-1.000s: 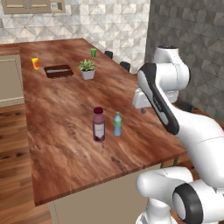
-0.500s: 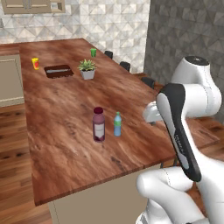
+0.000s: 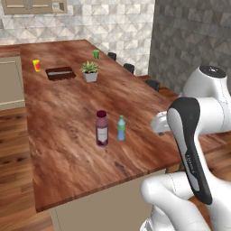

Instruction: Place the drinks on the dining counter in a tight cluster.

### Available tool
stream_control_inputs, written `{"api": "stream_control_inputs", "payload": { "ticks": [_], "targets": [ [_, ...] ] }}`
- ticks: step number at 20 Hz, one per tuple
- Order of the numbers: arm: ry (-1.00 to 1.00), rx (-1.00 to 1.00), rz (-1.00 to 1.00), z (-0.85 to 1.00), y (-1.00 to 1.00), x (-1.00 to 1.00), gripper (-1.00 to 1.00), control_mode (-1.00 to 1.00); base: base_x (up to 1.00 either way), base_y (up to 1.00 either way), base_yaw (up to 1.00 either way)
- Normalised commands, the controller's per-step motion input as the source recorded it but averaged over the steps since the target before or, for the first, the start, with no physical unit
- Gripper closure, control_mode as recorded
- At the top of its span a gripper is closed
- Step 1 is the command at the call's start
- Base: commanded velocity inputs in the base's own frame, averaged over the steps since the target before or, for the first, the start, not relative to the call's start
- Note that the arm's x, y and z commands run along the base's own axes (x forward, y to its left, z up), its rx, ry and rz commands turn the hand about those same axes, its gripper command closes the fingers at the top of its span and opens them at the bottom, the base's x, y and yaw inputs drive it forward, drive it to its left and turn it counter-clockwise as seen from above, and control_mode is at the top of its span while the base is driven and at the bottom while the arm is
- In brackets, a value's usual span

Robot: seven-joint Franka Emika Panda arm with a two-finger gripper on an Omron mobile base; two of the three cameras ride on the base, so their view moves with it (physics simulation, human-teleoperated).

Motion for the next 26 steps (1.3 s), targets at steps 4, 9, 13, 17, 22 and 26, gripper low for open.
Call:
{"api": "stream_control_inputs", "payload": {
  "ticks": [4,9,13,17,22,26],
  "targets": [
    [0.0,0.0,0.0,0.0,0.0,-0.02,-1.0,-1.0,0.0,0.0,0.0],
    [0.0,0.0,0.0,0.0,0.0,0.0,-1.0,1.0,-0.89,0.67,0.07],
    [0.0,0.0,0.0,0.0,0.0,0.0,-1.0,1.0,-0.52,1.0,0.42],
    [0.0,0.0,0.0,0.0,0.0,0.0,-1.0,1.0,-0.01,0.95,0.71],
    [0.0,0.0,0.0,0.0,0.0,0.0,-1.0,1.0,0.7,0.64,0.63],
    [0.0,0.0,0.0,0.0,0.0,0.0,-1.0,1.0,0.49,0.84,0.48]
  ]
}}
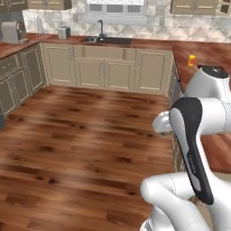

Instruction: Place the drinks on the dining counter in a tight cluster.

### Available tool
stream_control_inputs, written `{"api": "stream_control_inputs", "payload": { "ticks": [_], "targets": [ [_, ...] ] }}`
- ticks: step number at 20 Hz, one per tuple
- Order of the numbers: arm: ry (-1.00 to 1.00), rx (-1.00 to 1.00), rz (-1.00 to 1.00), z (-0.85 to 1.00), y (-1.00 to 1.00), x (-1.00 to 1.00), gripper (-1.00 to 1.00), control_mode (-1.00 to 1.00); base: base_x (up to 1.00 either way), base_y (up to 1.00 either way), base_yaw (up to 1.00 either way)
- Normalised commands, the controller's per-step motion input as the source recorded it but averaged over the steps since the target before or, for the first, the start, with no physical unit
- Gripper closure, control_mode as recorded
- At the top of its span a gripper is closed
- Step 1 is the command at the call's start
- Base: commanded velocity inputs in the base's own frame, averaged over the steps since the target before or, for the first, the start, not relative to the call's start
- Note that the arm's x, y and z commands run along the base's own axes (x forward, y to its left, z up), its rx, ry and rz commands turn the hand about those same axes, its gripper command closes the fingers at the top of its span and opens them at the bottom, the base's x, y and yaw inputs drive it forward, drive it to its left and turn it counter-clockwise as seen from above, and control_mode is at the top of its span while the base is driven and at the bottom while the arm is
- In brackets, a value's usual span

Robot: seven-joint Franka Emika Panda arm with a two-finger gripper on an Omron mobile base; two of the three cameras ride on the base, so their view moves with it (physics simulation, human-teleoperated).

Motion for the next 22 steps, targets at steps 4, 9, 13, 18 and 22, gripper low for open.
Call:
{"api": "stream_control_inputs", "payload": {
  "ticks": [4,9,13,18,22],
  "targets": [
    [0.0,0.0,0.0,0.0,0.0,0.0,-1.0,1.0,0.98,0.58,0.08],
    [0.0,0.0,0.0,0.0,0.0,0.0,-1.0,1.0,1.0,0.74,0.0],
    [0.0,0.0,0.0,0.0,0.0,0.0,-1.0,1.0,0.95,0.88,0.07],
    [0.0,0.0,0.0,0.0,0.0,0.0,-1.0,1.0,0.54,0.82,0.55],
    [0.0,0.0,0.0,0.0,0.0,0.0,-1.0,1.0,-0.03,0.3,0.92]
  ]
}}
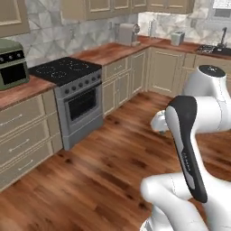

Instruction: Place the drinks on the dining counter in a tight cluster.

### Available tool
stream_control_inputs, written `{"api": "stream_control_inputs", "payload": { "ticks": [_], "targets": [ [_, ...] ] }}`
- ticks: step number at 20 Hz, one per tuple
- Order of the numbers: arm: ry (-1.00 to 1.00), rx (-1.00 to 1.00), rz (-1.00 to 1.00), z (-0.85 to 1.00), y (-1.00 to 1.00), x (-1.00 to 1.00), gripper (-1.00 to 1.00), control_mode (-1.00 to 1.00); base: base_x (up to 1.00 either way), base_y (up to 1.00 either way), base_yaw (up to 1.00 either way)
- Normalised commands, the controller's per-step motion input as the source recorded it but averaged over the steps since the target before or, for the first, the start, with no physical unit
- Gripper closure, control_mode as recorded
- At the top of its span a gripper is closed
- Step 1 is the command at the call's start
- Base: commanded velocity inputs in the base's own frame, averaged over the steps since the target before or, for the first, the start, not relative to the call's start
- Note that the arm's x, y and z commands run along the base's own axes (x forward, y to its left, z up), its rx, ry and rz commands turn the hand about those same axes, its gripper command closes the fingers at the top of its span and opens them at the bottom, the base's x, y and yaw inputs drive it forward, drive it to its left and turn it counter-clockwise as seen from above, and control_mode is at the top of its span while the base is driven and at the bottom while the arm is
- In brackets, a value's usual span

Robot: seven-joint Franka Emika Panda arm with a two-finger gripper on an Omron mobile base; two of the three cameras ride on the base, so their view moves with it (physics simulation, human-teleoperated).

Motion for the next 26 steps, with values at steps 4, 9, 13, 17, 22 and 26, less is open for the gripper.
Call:
{"api": "stream_control_inputs", "payload": {
  "ticks": [4,9,13,17,22,26],
  "targets": [
    [0.0,0.0,0.0,0.0,0.0,0.0,-1.0,1.0,-0.11,0.04,1.0],
    [0.0,0.0,0.0,0.0,0.0,0.0,-1.0,1.0,0.36,-0.02,0.71],
    [0.0,0.0,0.0,0.0,0.0,0.0,-1.0,1.0,0.82,-0.01,0.0],
    [0.0,0.0,0.0,0.0,0.0,0.0,-1.0,1.0,1.0,0.0,0.0],
    [0.0,0.0,0.0,0.0,0.0,0.0,-1.0,1.0,1.0,0.0,0.02],
    [0.0,0.0,0.0,0.0,0.0,0.0,-1.0,1.0,1.0,-0.16,0.21]
  ]
}}
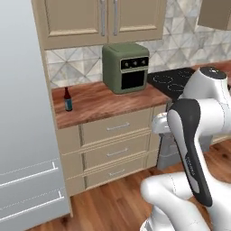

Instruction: Place the drinks on the dining counter in a tight cluster.

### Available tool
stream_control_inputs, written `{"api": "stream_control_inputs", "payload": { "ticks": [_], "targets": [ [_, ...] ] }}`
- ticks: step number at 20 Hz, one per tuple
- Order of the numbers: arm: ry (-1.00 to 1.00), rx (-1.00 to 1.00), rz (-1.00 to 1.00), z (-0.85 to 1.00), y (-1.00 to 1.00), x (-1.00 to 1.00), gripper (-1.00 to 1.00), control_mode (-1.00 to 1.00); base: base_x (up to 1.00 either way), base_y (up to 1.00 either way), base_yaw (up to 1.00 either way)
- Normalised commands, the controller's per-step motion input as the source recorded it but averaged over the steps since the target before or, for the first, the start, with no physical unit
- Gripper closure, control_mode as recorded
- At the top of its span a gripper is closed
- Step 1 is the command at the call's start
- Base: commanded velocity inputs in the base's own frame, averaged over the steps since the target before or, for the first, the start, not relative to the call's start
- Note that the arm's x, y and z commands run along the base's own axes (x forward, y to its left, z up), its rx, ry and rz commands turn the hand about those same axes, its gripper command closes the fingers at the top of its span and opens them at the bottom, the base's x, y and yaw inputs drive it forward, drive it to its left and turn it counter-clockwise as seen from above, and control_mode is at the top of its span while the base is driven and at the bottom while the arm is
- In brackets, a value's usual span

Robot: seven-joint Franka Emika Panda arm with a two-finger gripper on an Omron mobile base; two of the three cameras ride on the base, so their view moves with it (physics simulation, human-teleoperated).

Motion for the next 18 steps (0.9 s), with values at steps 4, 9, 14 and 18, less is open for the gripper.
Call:
{"api": "stream_control_inputs", "payload": {
  "ticks": [4,9,14,18],
  "targets": [
    [0.0,0.0,0.0,0.0,0.0,0.0,-1.0,1.0,1.0,-0.24,0.25],
    [0.0,0.0,0.0,0.0,0.0,0.0,-1.0,1.0,0.71,-0.45,0.31],
    [0.0,0.0,0.0,0.0,0.0,0.0,-1.0,1.0,0.25,-0.25,0.42],
    [0.0,0.0,0.0,0.0,0.0,0.0,-1.0,1.0,0.18,0.26,0.17]
  ]
}}
